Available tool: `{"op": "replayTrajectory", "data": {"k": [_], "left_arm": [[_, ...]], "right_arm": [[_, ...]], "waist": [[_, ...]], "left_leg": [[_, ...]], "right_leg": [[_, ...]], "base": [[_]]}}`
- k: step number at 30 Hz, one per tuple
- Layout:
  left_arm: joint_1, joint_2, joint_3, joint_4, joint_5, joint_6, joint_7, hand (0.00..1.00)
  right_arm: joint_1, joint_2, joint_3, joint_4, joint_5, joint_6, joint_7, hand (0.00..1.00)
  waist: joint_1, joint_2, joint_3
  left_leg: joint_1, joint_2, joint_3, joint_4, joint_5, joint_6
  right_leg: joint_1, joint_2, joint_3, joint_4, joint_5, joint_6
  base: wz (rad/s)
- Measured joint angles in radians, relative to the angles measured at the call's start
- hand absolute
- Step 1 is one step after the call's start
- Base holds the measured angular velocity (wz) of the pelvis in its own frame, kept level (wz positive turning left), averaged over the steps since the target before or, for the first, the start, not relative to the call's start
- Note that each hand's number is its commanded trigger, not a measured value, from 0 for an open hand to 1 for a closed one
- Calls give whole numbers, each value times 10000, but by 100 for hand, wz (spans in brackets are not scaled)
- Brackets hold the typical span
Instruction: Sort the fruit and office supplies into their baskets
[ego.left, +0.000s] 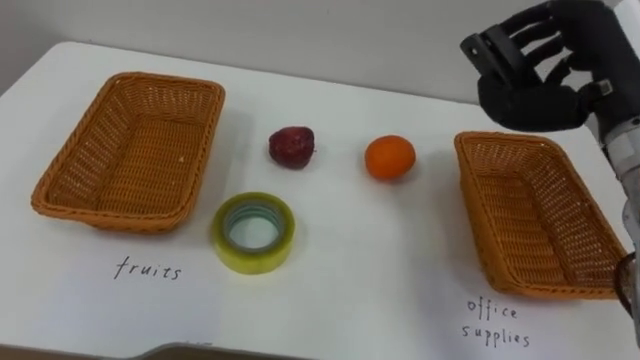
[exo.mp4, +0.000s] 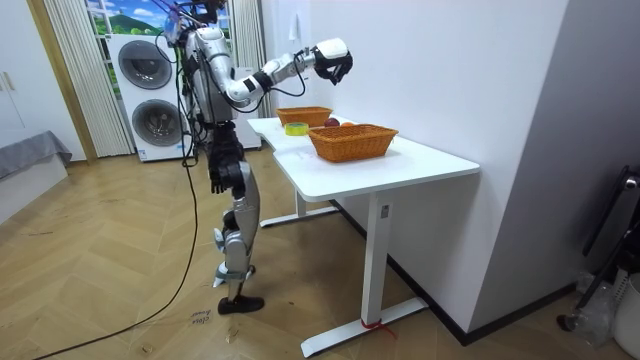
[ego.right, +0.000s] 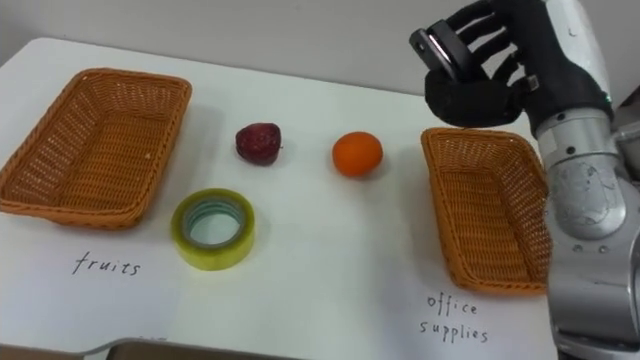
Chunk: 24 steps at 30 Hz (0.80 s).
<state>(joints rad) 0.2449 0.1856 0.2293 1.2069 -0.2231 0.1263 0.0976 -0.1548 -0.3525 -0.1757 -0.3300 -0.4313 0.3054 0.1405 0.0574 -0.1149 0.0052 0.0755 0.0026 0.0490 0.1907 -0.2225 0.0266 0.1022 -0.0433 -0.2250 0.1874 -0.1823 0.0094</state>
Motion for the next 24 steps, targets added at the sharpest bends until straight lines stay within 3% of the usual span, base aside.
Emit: {"op": "replayTrajectory", "data": {"k": [11, 24], "left_arm": [[124, -6, -75, -104, -1, 201, 89, 0], [32, 4, 38, -127, -3, 80, 397, 0]], "right_arm": [[86, -1, -5, 575, 8, -8, -844, 100], [347, -185, -46, 2056, 1018, -516, -1308, 100]], "waist": [[-244, 58, -30], [-453, 180, -84]], "left_leg": [[7, 11, 102, 62, 0, 0], [70, 14, 177, -21, 1, 0]], "right_leg": [[-8, -8, 16, 6, 1, 0], [10, -8, 42, -10, 2, 2]], "base": [[-1], [0]]}}
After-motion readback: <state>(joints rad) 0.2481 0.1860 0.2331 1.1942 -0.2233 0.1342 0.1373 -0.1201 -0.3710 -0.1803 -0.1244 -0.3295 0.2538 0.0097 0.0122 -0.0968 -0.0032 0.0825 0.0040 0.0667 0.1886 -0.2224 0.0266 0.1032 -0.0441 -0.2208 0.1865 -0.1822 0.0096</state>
